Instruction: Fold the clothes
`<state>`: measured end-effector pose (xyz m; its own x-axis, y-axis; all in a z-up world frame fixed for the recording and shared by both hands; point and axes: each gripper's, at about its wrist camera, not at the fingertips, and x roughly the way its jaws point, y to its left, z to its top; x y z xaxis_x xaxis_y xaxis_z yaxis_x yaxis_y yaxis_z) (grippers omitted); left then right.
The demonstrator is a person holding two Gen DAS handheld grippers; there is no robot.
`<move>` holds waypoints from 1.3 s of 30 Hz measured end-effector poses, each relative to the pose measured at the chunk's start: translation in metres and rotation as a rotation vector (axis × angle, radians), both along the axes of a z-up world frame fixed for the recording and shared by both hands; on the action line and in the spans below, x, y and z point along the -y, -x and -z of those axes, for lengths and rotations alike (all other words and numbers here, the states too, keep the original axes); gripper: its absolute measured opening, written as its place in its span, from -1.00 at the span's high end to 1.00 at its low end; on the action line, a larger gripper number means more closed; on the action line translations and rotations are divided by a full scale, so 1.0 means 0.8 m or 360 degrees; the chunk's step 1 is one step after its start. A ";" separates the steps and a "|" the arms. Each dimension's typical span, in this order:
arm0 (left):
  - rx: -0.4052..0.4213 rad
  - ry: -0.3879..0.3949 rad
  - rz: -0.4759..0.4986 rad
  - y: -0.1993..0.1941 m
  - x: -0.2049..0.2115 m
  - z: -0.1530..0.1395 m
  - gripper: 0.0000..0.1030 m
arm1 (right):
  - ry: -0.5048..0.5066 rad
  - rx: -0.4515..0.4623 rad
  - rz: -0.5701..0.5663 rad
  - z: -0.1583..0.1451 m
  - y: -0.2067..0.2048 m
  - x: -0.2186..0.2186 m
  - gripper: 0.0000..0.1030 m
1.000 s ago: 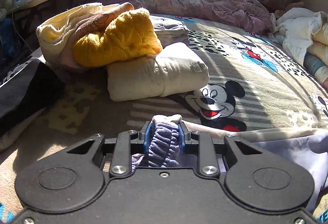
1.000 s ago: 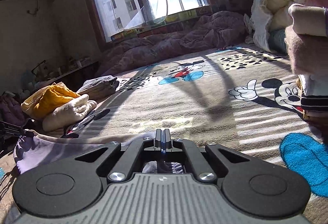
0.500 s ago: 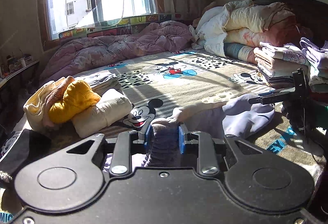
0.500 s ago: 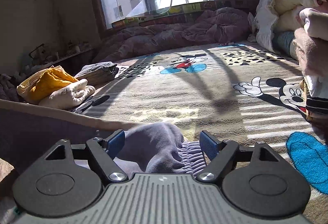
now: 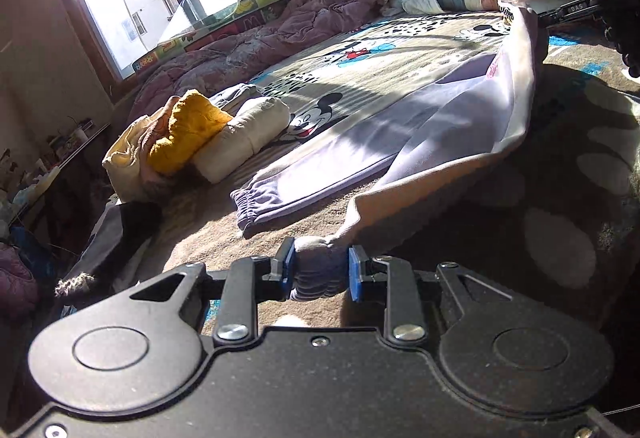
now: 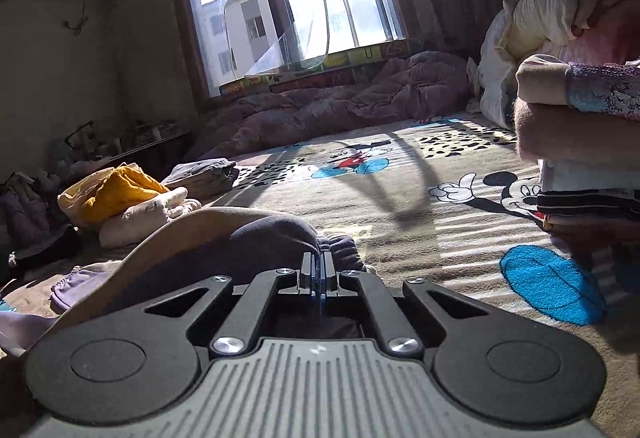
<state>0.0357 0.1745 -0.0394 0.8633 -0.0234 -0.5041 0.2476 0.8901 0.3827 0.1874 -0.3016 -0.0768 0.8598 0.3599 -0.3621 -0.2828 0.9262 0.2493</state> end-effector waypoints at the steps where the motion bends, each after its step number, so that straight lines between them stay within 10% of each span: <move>1: 0.0012 0.0030 -0.0030 0.003 -0.008 0.005 0.52 | 0.0005 -0.0001 0.0000 -0.003 0.015 0.001 0.91; 5: 0.0036 0.0064 -0.0115 0.003 -0.024 0.022 0.51 | -0.0034 -0.0090 -0.0008 -0.004 0.063 0.011 0.78; 9: 0.0005 0.0186 -0.0146 0.006 -0.035 0.021 0.40 | -0.0284 -0.0070 0.0022 -0.014 0.099 0.044 -0.37; 12: -0.0068 0.0377 -0.0170 0.015 -0.051 0.013 0.07 | -0.0422 -0.0128 0.0117 -0.008 0.101 0.062 -0.38; 23: -0.0367 0.1824 -0.1021 0.042 -0.164 0.000 -0.15 | -0.0770 -0.0498 0.0251 0.054 0.027 0.042 -0.38; 31: -0.0384 0.1675 -0.1085 -0.018 -0.124 0.037 -0.15 | -0.0818 -0.0516 0.0324 0.072 0.009 0.034 0.22; 33: -0.0404 0.1592 -0.1069 -0.037 -0.107 0.051 0.07 | -0.0822 -0.0505 0.0314 0.074 0.008 0.034 0.49; 34: -0.0383 0.1552 -0.1055 -0.043 -0.100 0.052 0.68 | -0.0828 -0.0489 0.0301 0.073 0.008 0.034 0.53; 35: -0.0297 0.1517 -0.1031 -0.043 -0.095 0.038 0.86 | -0.0847 -0.0443 0.0285 0.070 0.010 0.036 0.58; 39: 0.0056 0.1514 -0.0941 -0.028 -0.093 -0.026 0.86 | -0.1032 -0.0167 0.0276 0.045 0.038 0.063 0.62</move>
